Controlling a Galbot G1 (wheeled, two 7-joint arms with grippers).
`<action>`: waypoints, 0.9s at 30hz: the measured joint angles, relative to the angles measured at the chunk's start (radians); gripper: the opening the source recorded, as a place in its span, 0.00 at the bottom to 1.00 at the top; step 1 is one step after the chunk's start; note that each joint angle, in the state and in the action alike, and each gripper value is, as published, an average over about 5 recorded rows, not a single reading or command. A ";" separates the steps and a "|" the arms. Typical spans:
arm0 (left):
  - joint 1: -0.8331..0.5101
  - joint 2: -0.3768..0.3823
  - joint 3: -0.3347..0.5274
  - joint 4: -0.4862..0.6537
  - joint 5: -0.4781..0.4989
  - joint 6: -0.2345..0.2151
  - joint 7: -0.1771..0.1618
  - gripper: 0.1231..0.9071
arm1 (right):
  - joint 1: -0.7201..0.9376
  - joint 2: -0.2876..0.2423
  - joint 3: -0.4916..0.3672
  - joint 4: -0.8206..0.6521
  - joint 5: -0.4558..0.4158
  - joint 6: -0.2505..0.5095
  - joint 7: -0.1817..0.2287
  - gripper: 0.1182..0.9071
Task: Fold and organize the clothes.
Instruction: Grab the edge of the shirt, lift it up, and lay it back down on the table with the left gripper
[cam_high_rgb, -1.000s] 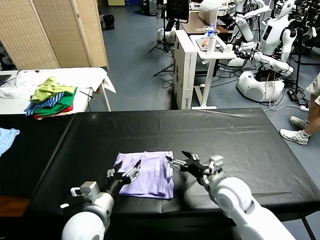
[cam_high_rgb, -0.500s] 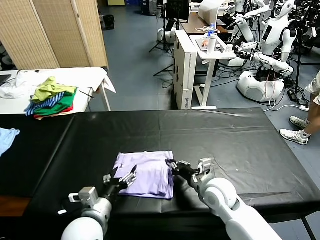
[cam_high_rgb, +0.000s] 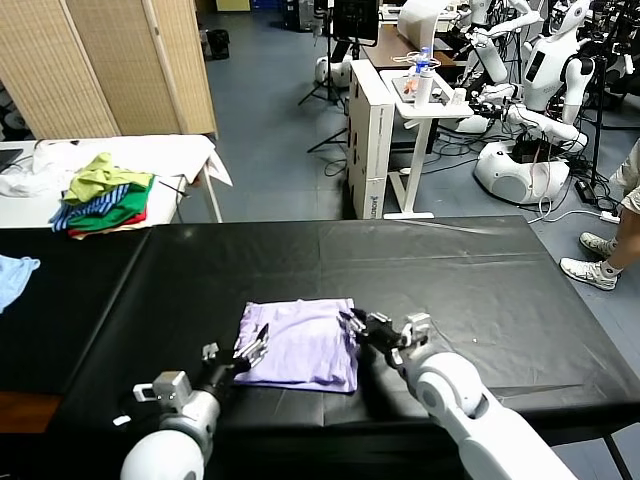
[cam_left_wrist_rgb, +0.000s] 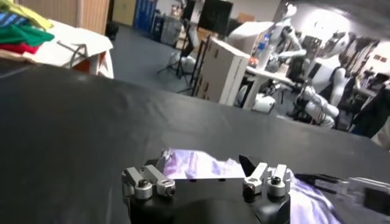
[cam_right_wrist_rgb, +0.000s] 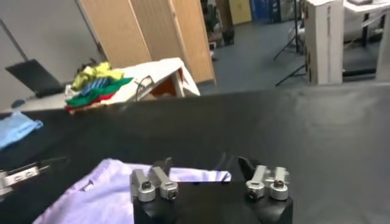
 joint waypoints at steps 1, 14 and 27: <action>-0.005 -0.002 -0.005 0.009 -0.003 -0.008 0.015 1.00 | -0.012 -0.008 0.015 0.018 0.009 0.002 0.001 0.80; -0.042 -0.026 -0.071 0.161 -0.055 -0.115 0.164 1.00 | -0.168 -0.114 0.213 0.201 0.086 0.014 0.020 1.00; -0.037 -0.035 -0.096 0.236 -0.119 -0.135 0.174 1.00 | -0.227 -0.126 0.277 0.230 0.083 0.019 0.017 1.00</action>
